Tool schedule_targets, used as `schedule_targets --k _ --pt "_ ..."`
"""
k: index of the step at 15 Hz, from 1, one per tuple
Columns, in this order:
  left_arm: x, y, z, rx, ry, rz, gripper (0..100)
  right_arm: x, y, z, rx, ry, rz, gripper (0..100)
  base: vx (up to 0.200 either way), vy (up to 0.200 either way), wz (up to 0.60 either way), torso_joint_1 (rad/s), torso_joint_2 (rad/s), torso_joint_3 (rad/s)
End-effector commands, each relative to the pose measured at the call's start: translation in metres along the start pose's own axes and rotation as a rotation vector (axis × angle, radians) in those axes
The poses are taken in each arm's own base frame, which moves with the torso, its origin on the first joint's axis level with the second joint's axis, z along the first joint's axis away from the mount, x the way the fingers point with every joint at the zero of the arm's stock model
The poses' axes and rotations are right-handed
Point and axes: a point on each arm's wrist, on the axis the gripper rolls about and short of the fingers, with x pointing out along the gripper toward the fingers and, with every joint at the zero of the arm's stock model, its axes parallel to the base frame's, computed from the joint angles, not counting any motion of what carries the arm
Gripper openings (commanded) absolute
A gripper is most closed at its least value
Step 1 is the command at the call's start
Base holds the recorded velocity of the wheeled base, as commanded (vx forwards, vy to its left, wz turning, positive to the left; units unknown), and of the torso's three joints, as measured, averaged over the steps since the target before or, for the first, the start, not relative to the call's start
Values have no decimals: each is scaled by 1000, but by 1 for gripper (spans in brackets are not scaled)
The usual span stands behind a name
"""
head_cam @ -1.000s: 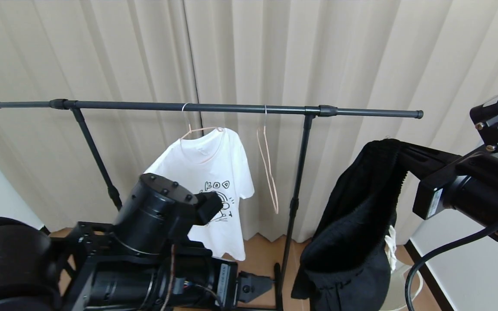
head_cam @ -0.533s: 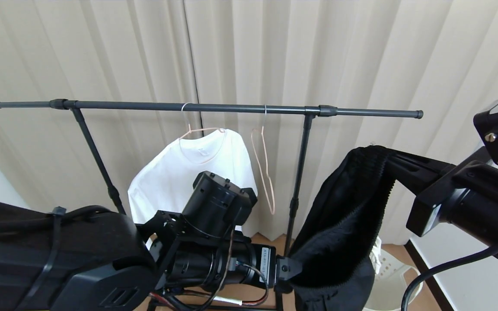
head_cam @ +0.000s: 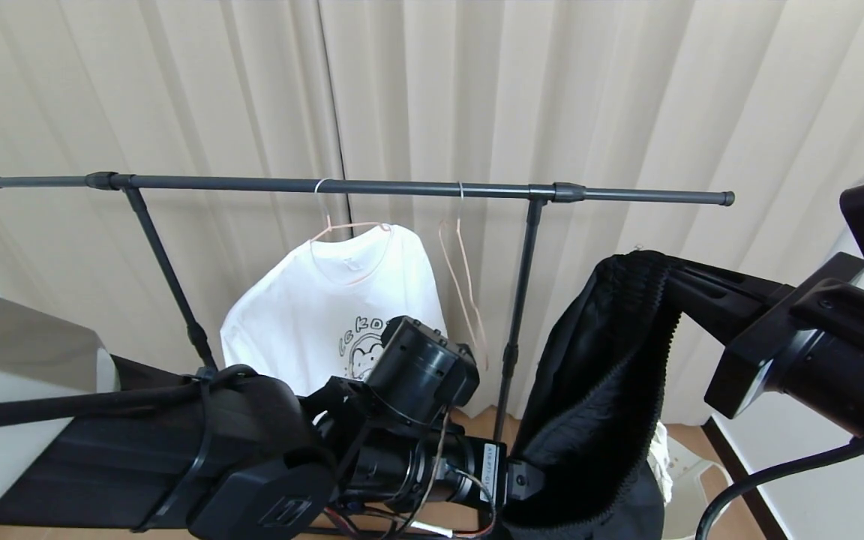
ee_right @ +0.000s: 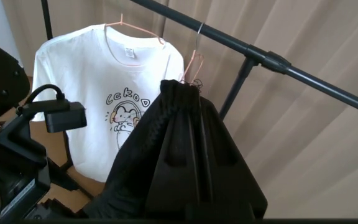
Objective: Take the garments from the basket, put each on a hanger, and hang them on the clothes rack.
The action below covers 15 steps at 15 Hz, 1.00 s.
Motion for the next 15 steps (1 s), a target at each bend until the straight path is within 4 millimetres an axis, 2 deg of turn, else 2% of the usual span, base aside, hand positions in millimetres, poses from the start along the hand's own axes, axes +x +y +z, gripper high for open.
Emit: schedule_targets --k 1,3,4,5,9,10,12,14,15 --pt "2 0 -4 4 14 5 100 -1 -1 2 6 -8 -2 0 0 0 0 0 0 0" --pt "3 2 -9 3 24 28 100 -7 -5 9 18 -38 -10 0 0 0 0 0 0 0" --pt "3 4 -12 2 32 36 0 -8 -7 11 21 -45 -21 0 0 0 0 0 0 0" --pt "1 5 -14 3 31 48 0 -8 -12 11 23 -46 -44 0 0 0 0 0 0 0" --pt "-31 4 -18 25 -28 73 0 -2 -24 7 15 -18 -119 0 0 0 0 0 0 0" --pt "-49 5 -20 45 -82 114 0 2 -29 5 11 -6 -143 0 0 0 0 0 0 0" --pt "-73 7 -23 61 -144 147 0 4 -29 4 8 7 -154 0 0 0 0 0 0 0" --pt "-88 8 -25 69 -165 166 0 6 -28 0 -4 48 -160 0 0 0 0 0 0 0" --pt "-107 13 -23 66 -195 217 0 7 -28 -4 -28 124 -179 0 0 0 0 0 0 0"
